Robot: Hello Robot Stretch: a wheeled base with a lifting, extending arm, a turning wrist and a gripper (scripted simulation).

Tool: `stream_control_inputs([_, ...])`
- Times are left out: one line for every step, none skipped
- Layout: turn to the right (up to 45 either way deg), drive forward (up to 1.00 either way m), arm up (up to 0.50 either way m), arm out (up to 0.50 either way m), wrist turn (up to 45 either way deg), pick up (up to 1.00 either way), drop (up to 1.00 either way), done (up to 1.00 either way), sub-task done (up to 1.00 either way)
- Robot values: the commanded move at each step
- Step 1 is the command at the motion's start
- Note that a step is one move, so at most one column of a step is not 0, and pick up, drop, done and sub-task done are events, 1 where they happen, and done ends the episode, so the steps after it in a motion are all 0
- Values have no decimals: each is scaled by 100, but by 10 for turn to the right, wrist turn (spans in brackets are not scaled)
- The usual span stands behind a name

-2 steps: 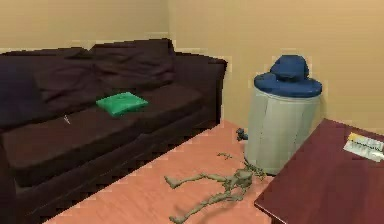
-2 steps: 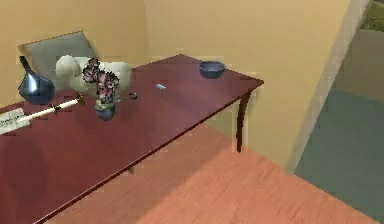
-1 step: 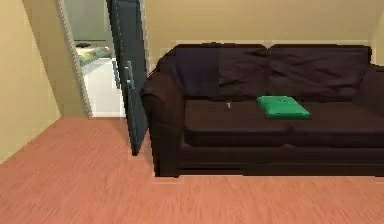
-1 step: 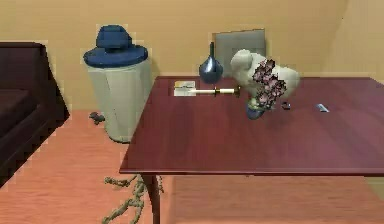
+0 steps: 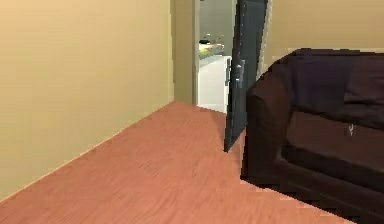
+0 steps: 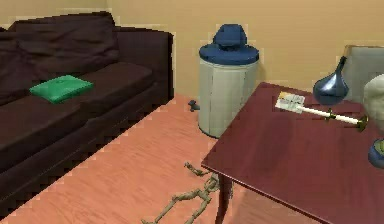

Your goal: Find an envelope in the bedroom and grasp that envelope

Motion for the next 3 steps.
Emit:
stream_control_inputs([0, 100, 0, 0, 0, 0, 0, 0, 0])
stream_control_inputs([0, 95, 0, 0, 0, 0, 0, 0, 0])
stream_control_inputs([210, 0, 0, 0, 0, 0, 0, 0, 0])
